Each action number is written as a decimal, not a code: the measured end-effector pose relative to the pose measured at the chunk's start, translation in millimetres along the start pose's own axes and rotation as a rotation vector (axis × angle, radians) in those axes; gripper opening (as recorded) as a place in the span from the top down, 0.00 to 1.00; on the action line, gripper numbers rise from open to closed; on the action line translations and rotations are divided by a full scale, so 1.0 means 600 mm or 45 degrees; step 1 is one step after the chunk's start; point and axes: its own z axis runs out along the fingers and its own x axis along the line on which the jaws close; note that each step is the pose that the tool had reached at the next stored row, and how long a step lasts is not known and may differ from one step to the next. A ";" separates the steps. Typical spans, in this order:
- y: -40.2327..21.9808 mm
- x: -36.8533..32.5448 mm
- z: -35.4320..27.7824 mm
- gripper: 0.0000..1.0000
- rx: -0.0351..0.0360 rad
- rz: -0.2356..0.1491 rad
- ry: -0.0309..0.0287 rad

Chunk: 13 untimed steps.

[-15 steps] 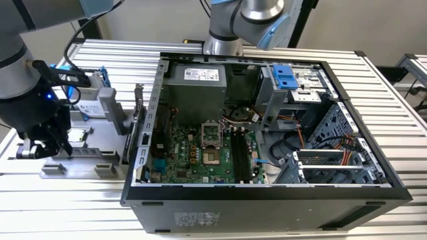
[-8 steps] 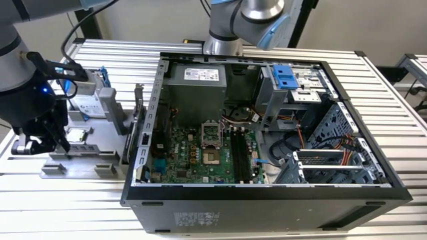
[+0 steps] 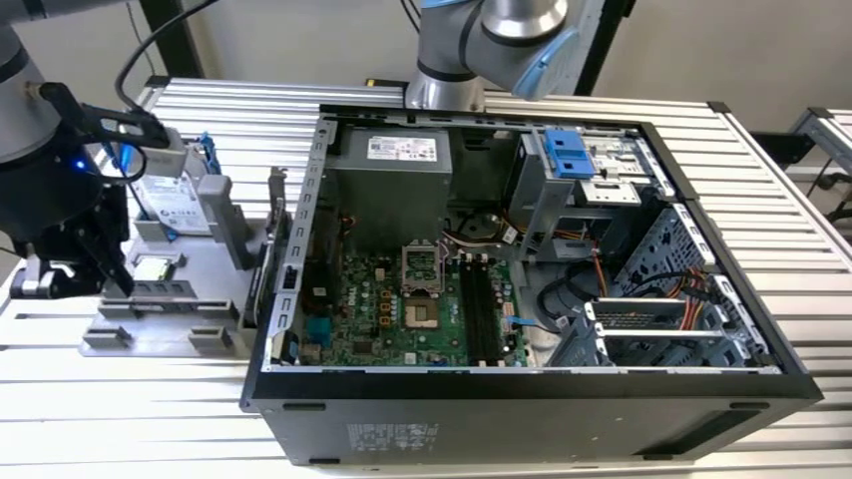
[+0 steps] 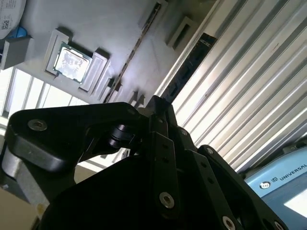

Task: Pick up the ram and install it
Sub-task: 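Pick up the ram and move it above insertion slot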

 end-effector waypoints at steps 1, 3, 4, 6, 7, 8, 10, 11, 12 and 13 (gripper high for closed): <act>0.000 0.000 -0.002 1.00 0.0001 0.000 -0.0001; 0.000 0.000 -0.007 1.00 0.0001 0.000 -0.0001; 0.000 0.000 -0.010 1.00 0.0001 0.000 -0.0001; 0.000 0.000 -0.015 1.00 0.0000 0.000 0.0000; 0.000 0.000 -0.017 1.00 0.0001 0.000 0.0000; 0.000 0.000 -0.019 1.00 0.0001 0.000 -0.0001; 0.000 0.000 -0.024 1.00 0.0001 0.000 -0.0001; 0.000 0.000 -0.026 1.00 0.0001 0.000 -0.0001; 0.001 0.000 -0.028 1.00 0.0001 0.000 -0.0002; 0.001 0.000 -0.030 1.00 0.0001 0.000 -0.0001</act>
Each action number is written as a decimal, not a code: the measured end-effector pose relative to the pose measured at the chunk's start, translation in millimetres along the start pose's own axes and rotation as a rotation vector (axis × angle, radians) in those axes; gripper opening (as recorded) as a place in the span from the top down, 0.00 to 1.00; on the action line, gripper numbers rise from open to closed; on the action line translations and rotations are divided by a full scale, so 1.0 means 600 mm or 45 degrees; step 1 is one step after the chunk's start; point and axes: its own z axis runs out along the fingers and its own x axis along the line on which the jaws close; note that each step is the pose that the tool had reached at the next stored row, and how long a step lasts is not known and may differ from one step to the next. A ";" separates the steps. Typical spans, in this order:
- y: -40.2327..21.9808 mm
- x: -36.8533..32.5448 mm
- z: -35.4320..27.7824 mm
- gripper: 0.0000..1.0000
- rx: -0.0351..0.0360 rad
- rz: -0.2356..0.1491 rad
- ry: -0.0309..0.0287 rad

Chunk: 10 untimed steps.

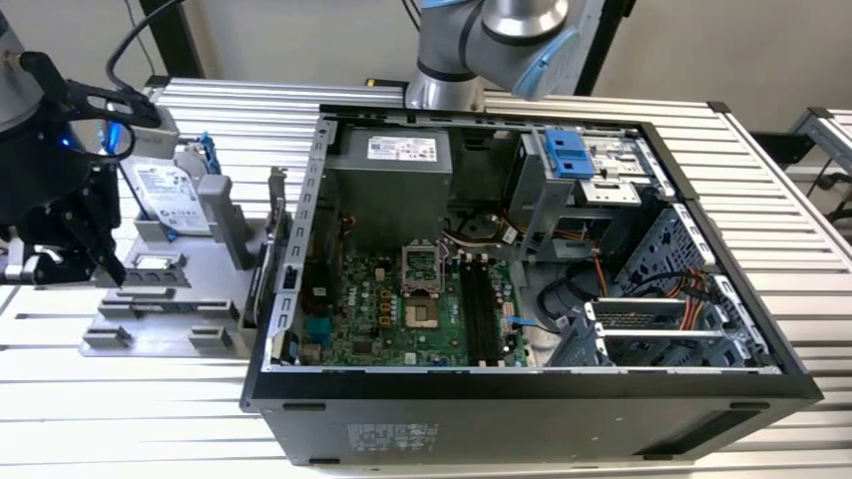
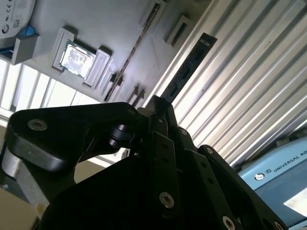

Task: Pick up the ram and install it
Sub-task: 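Pick up the ram and move it above insertion slot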

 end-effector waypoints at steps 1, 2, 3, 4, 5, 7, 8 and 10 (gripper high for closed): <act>0.000 0.000 -0.002 1.00 0.0000 0.000 -0.0001; 0.000 0.000 -0.004 1.00 0.0000 0.000 -0.0001; 0.000 0.000 -0.006 1.00 0.0000 0.000 0.0000; 0.000 0.000 -0.009 1.00 0.0001 0.000 -0.0001; 0.000 0.000 -0.011 1.00 0.0000 0.000 0.0000; 0.000 0.000 -0.016 1.00 0.0000 0.000 0.0000; 0.000 0.000 -0.019 1.00 0.0000 0.000 0.0000; 0.000 0.000 -0.024 1.00 0.0000 0.000 -0.0001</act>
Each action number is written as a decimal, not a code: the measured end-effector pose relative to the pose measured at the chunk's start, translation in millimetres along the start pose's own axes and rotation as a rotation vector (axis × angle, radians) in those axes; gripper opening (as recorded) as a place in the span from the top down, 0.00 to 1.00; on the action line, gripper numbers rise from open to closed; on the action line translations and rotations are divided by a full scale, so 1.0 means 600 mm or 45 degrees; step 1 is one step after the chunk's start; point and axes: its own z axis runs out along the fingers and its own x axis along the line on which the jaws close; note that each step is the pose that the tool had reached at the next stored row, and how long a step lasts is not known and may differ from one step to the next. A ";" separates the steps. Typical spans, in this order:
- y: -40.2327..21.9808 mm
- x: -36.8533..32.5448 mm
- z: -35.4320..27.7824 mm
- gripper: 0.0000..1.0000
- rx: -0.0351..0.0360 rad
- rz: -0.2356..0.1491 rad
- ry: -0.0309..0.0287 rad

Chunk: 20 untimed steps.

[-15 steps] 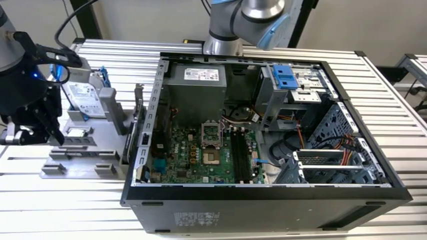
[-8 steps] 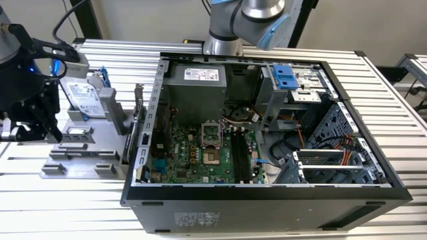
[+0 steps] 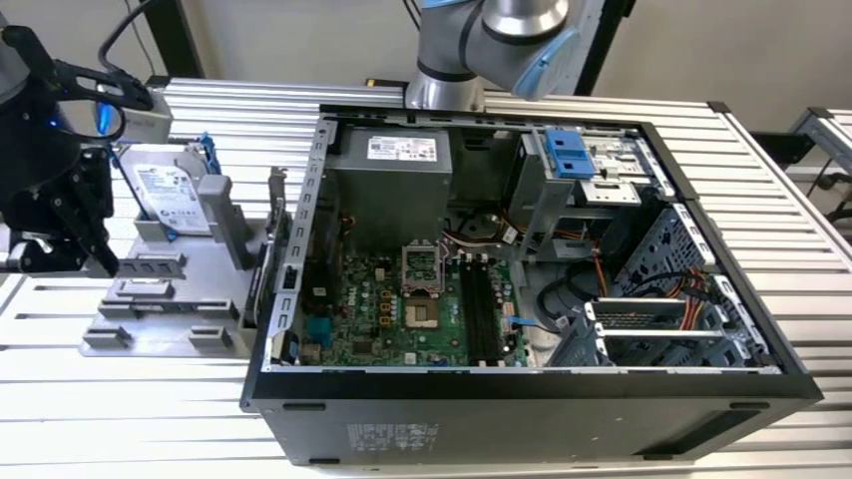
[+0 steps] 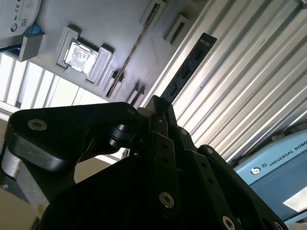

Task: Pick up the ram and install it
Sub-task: 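Pick up the ram and move it above insertion slot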

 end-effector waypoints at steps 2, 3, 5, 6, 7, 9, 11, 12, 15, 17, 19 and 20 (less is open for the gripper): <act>0.000 0.000 -0.005 1.00 0.0000 0.000 0.0000; 0.000 0.000 -0.007 1.00 0.0001 0.000 0.0000; 0.000 0.000 -0.012 1.00 0.0000 0.000 0.0001; 0.000 0.000 -0.014 1.00 0.0000 0.000 0.0000; 0.000 0.000 -0.016 1.00 0.0000 0.000 0.0001; 0.000 0.000 -0.019 1.00 0.0001 0.000 0.0000; 0.000 0.000 -0.024 1.00 0.0000 0.000 0.0000; 0.001 0.000 -0.026 1.00 0.0001 0.000 0.0001; 0.001 0.000 -0.034 1.00 0.0001 0.000 0.0000; 0.001 0.000 -0.039 1.00 0.0000 0.000 0.0001; 0.001 0.000 -0.044 1.00 0.0001 0.000 0.0000; 0.001 0.000 -0.047 1.00 0.0001 0.000 0.0000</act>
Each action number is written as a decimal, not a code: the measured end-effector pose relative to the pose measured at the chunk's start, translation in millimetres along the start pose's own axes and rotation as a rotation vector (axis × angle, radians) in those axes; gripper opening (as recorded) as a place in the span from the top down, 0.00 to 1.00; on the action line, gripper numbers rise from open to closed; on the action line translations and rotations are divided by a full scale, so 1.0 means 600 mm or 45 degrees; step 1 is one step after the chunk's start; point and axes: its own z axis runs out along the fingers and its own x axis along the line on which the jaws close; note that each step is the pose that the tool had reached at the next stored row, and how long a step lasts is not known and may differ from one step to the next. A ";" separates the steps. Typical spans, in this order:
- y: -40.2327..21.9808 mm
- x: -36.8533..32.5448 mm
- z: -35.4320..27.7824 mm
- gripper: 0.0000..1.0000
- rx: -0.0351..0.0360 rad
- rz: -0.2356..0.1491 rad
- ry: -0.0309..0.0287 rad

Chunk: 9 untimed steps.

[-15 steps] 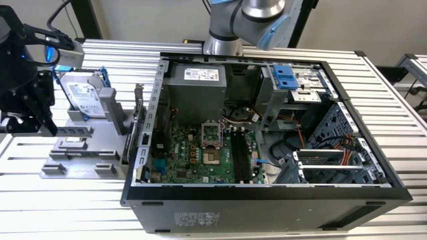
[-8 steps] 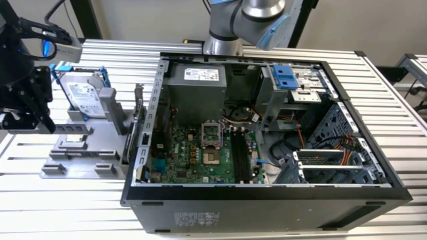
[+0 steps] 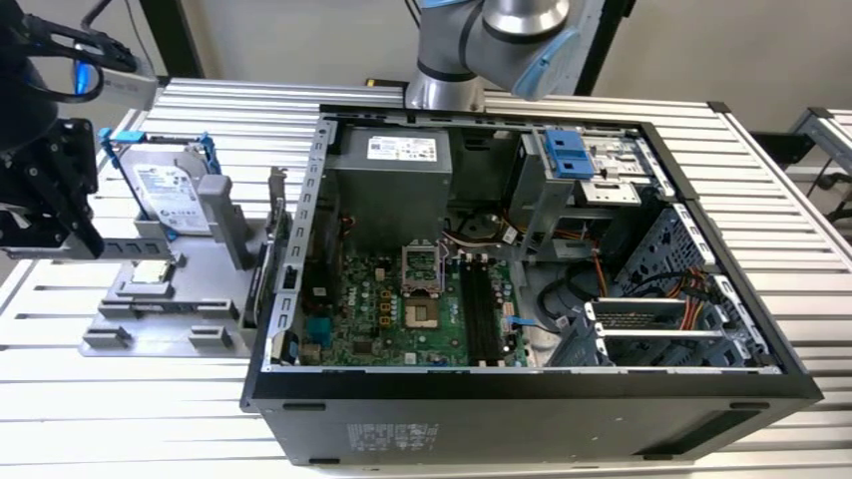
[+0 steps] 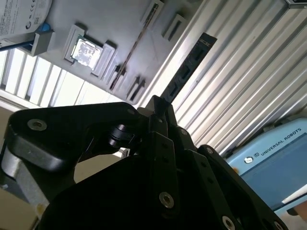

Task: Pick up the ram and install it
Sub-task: 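Pick up the ram and move it above insertion slot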

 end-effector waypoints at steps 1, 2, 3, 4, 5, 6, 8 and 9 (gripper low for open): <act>0.000 0.000 -0.003 1.00 -0.0002 0.000 0.0001; 0.000 0.000 -0.006 1.00 0.0000 0.000 0.0000; 0.000 -0.001 -0.008 1.00 0.0000 0.000 0.0001; 0.001 -0.001 -0.011 1.00 0.0002 0.000 0.0000; 0.001 -0.001 -0.013 1.00 0.0004 0.000 -0.0002; 0.001 -0.002 -0.016 1.00 0.0004 0.001 -0.0001; 0.001 -0.002 -0.022 1.00 0.0004 0.001 -0.0001; 0.001 -0.003 -0.026 1.00 0.0003 0.001 -0.0001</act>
